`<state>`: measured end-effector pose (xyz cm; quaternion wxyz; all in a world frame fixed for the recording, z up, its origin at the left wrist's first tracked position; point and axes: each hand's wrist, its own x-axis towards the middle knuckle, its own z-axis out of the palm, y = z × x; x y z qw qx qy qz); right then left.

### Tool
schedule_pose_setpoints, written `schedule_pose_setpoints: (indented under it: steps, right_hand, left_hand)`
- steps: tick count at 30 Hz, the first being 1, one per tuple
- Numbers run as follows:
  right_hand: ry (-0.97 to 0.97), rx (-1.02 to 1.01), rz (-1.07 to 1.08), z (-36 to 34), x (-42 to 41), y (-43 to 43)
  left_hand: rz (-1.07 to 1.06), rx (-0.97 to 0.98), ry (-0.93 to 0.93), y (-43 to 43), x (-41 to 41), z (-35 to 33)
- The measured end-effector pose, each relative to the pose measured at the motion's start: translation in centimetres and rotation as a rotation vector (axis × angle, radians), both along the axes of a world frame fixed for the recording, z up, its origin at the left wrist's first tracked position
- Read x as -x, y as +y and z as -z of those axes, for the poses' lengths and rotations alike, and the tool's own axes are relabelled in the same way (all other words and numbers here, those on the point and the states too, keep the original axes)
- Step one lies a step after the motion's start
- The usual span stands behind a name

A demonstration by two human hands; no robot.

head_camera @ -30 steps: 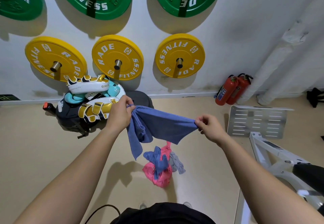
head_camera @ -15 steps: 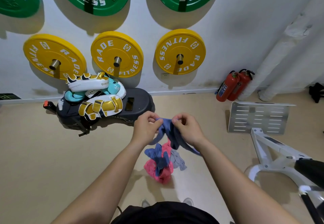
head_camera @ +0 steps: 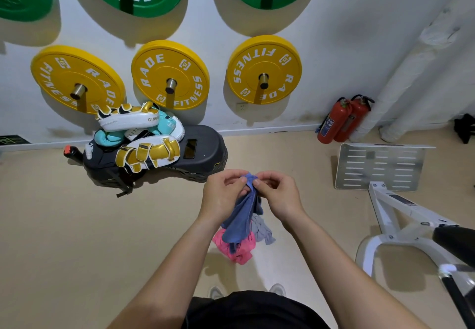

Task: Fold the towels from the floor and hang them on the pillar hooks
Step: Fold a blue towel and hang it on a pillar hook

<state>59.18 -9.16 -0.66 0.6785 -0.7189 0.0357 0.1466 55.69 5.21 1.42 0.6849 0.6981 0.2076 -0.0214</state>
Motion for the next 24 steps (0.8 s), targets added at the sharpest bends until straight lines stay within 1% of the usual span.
schedule_pose_setpoints:
  steps: [4, 7, 10, 19, 24]
  right_hand:
    - [-0.003, -0.026, -0.018, 0.2, 0.2, -0.1]
    - [-0.015, -0.047, -0.028, 0.0, 0.2, 0.0]
    - [-0.041, -0.023, -0.061, -0.6, 0.1, 0.2]
    - [-0.112, -0.011, -0.102, -2.0, 0.0, -0.5]
    - [-0.094, -0.067, -0.164, -2.4, -0.1, -1.0]
  left_hand:
    - [0.038, -0.04, 0.007, 0.3, 0.2, -0.5]
    - [0.073, -0.1, -0.04, 0.4, 0.3, -0.7]
    - [0.062, -0.174, -0.079, 0.6, 0.3, -0.6]
    - [0.095, -0.246, -0.095, 0.5, 0.0, -1.4]
    - [0.084, -0.31, -0.107, 0.6, -0.2, -1.5]
